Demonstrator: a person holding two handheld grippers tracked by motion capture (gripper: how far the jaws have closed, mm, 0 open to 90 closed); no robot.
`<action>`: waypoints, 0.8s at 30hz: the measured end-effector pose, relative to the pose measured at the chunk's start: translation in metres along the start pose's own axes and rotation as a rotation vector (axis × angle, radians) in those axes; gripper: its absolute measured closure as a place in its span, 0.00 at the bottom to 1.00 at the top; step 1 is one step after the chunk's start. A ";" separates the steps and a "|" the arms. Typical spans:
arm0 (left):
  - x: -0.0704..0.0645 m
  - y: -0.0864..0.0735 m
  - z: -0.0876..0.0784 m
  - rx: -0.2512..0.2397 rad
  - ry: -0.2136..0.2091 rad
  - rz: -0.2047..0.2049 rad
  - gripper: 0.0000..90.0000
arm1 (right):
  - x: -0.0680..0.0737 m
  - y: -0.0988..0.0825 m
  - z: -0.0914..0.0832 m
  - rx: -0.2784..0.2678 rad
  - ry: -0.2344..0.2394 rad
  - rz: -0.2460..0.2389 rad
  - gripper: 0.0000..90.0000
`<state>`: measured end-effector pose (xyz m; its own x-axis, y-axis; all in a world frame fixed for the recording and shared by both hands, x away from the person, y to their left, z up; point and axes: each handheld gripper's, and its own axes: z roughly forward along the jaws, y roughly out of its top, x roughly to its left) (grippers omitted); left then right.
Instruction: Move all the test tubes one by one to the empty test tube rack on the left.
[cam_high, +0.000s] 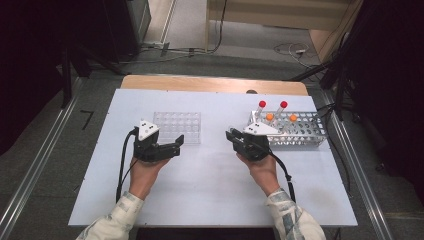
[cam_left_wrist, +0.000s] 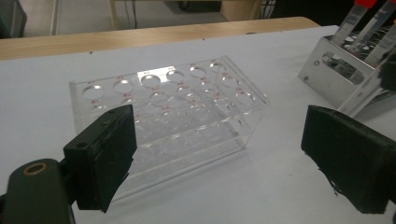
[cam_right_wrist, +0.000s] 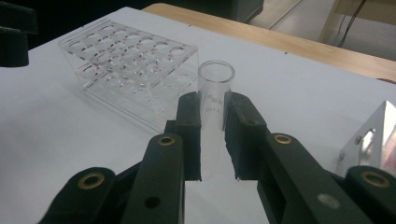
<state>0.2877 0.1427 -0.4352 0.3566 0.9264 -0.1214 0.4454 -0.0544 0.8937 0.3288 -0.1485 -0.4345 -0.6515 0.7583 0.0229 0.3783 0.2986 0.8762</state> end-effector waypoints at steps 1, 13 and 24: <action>-0.001 0.001 0.001 -0.001 -0.004 0.005 0.16 | 0.002 0.000 0.001 0.004 0.002 0.001 0.82; -0.013 0.010 0.008 -0.006 -0.111 0.031 0.34 | 0.020 0.001 0.022 0.012 0.026 -0.019 0.82; -0.024 0.021 0.016 -0.010 -0.189 0.059 0.40 | 0.040 0.002 0.038 0.024 0.066 -0.032 0.82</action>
<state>0.3021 0.1135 -0.4208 0.5301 0.8352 -0.1468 0.4110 -0.1016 0.9060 0.3286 -0.0961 -0.4501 -0.7050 0.7087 0.0269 0.3714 0.3367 0.8653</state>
